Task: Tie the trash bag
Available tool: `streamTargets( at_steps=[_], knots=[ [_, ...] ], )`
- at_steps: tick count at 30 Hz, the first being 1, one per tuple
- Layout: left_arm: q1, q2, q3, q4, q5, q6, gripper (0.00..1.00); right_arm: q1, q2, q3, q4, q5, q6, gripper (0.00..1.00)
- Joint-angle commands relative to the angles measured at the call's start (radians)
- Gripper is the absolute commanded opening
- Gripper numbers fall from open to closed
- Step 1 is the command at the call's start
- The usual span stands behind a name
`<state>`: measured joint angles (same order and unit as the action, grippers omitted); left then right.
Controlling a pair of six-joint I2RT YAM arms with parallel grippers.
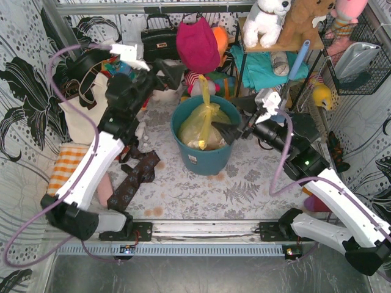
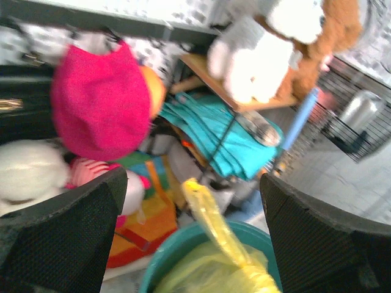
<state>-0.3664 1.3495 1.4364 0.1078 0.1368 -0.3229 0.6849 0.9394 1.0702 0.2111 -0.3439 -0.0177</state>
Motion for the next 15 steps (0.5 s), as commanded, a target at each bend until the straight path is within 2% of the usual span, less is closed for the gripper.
streamTargets(
  at_steps=[1, 4, 7, 11, 15],
  knots=[
    [0.006, -0.112, -0.191, 0.122, -0.279, 0.105, 0.98, 0.002, 0.056, 0.023, -0.071, 0.419, -0.088, 0.97],
    [0.007, -0.169, -0.330, 0.160, -0.330, 0.121, 0.98, -0.006, 0.095, -0.008, -0.069, 0.627, -0.176, 0.97],
    [0.006, -0.205, -0.448, 0.169, -0.437, 0.113, 0.98, -0.069, 0.113, -0.066, -0.056, 0.739, -0.204, 0.97],
    [0.007, -0.254, -0.637, 0.223, -0.633, 0.092, 0.98, -0.226, 0.087, -0.170, -0.041, 0.724, -0.141, 0.97],
    [0.007, -0.277, -0.831, 0.365, -0.821, 0.108, 0.98, -0.376, 0.091, -0.307, -0.003, 0.709, -0.089, 0.97]
  ],
)
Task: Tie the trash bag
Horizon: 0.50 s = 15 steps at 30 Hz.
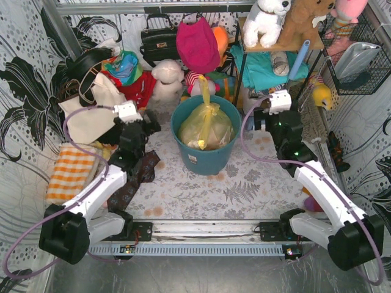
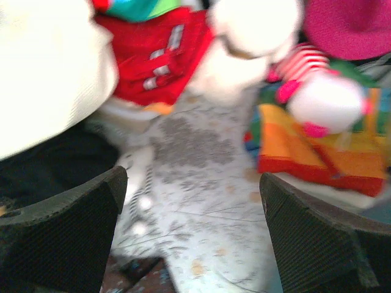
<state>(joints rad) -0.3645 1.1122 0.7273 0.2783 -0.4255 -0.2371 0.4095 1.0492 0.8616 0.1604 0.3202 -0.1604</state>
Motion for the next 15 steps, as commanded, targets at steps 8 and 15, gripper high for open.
streamTargets(
  at_steps=[8, 15],
  knots=[
    [0.005, 0.137, -0.382, 0.526, -0.411, 0.076, 0.98, -0.397, 0.079, -0.385, 0.323, 0.022, 0.188, 0.97],
    [0.010, 0.339, -0.426, 0.819, -0.330, 0.266, 0.98, -0.436, 0.271, -0.485, 0.594, 0.072, 0.175, 0.97]
  ],
)
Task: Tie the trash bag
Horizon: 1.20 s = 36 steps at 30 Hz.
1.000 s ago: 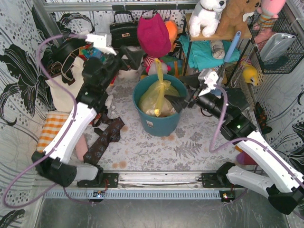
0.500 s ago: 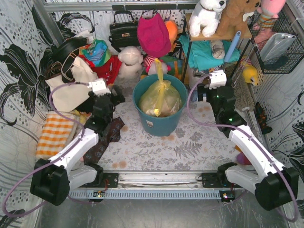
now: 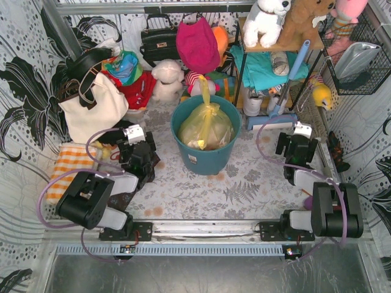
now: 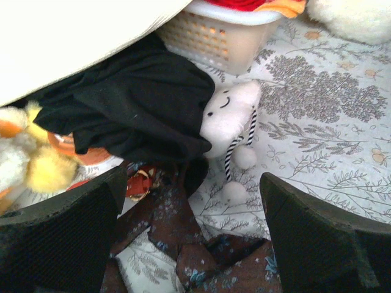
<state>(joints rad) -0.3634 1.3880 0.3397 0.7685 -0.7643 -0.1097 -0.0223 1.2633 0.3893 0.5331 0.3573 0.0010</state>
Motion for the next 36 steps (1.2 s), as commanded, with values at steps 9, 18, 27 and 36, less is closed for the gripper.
streamTargets(
  at_steps=[9, 18, 27, 36],
  knots=[
    [0.215, 0.025, -0.181, 0.496, 0.409, 0.025, 0.98, -0.005, 0.083, -0.135, 0.441, -0.120, 0.011, 0.97],
    [0.237, 0.080, -0.168, 0.522, 0.538, 0.058, 0.98, 0.010, 0.268, -0.229, 0.838, -0.293, -0.045, 0.97],
    [0.268, 0.082, -0.135, 0.460, 0.600, 0.043, 0.98, 0.032, 0.272, -0.187, 0.750, -0.283, -0.051, 0.97],
    [0.284, 0.080, -0.129, 0.446, 0.619, 0.036, 0.98, 0.032, 0.271, -0.188, 0.751, -0.281, -0.052, 0.97]
  ],
)
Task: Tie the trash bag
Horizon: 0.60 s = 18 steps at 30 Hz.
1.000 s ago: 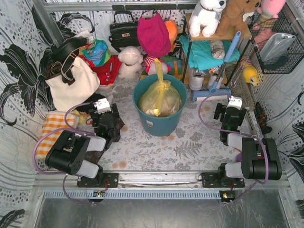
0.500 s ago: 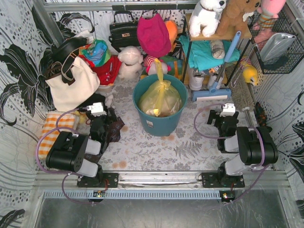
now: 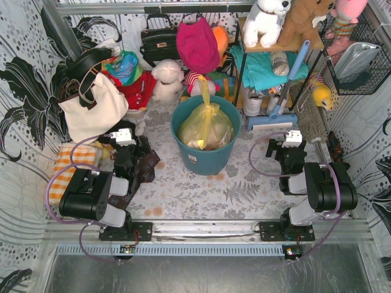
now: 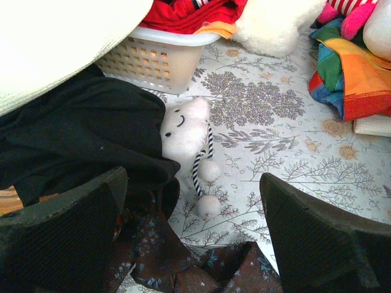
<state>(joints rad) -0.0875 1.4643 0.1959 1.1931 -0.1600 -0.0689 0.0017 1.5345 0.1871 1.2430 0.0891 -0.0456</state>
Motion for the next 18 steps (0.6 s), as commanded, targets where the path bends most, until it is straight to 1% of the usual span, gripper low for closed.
streamTargets(
  at_steps=[1, 18],
  knots=[
    [0.009, 0.004, 0.011, 0.027, 0.013, -0.005, 0.98, 0.007, 0.001, 0.014, 0.043, -0.013, -0.007, 0.97],
    [0.011, 0.006, 0.016, 0.019, 0.010, -0.012, 0.98, 0.008, 0.001, 0.014, 0.045, -0.009, -0.005, 0.97]
  ],
)
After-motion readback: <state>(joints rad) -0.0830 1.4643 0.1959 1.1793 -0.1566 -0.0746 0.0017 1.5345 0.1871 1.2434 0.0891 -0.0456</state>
